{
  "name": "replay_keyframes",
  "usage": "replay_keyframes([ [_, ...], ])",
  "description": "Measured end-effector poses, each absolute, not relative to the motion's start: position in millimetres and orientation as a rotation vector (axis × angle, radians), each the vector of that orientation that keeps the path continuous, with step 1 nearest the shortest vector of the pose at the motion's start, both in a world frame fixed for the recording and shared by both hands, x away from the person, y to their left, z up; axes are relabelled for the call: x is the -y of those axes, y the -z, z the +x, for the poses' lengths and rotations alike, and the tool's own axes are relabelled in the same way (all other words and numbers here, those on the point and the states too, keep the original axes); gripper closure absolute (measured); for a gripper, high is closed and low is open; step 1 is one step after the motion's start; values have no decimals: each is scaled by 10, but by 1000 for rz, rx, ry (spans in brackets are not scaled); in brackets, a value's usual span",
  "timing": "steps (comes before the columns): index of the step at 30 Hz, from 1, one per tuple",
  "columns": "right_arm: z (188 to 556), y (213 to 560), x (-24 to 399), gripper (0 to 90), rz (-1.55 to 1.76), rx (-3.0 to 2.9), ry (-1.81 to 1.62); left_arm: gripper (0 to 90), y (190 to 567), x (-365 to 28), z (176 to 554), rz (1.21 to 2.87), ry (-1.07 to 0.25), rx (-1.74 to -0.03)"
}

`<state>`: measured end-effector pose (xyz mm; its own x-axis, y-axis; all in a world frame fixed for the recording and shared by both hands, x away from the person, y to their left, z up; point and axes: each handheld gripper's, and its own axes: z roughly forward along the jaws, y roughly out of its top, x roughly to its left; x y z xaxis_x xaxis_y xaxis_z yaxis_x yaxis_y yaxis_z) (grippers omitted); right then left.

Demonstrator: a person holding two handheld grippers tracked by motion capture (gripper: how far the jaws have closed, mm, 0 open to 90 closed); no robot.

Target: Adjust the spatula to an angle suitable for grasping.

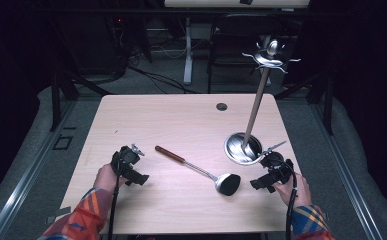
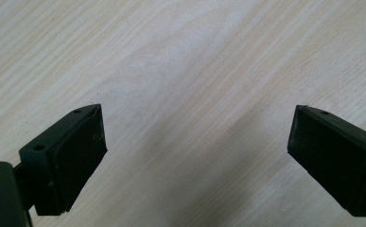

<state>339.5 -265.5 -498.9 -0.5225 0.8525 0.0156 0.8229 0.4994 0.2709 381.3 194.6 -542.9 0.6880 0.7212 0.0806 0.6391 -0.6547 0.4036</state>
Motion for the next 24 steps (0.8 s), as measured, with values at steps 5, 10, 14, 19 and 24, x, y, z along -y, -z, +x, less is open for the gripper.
replay_keyframes([
  [5, 3395, 5001, 2622, 0, 1461, -2612, -452, 49, 5433, -1943, 3812, 2555, -330, -1071],
  [10, 3407, 5023, 2583, 1, 1410, -2606, -523, 49, 5437, -1950, 3813, 2551, -323, -1072],
  [14, 3429, 5030, 2490, 3, 1372, -2541, -499, 49, 5440, -1985, 3801, 2545, -329, -1082],
  [19, 3448, 5030, 2395, 4, 1347, -2538, -518, 49, 5435, -2002, 3789, 2548, -323, -1088],
  [24, 3472, 5019, 2300, 4, 1296, -2559, -504, 49, 5437, -2013, 3789, 2544, -323, -1096],
])
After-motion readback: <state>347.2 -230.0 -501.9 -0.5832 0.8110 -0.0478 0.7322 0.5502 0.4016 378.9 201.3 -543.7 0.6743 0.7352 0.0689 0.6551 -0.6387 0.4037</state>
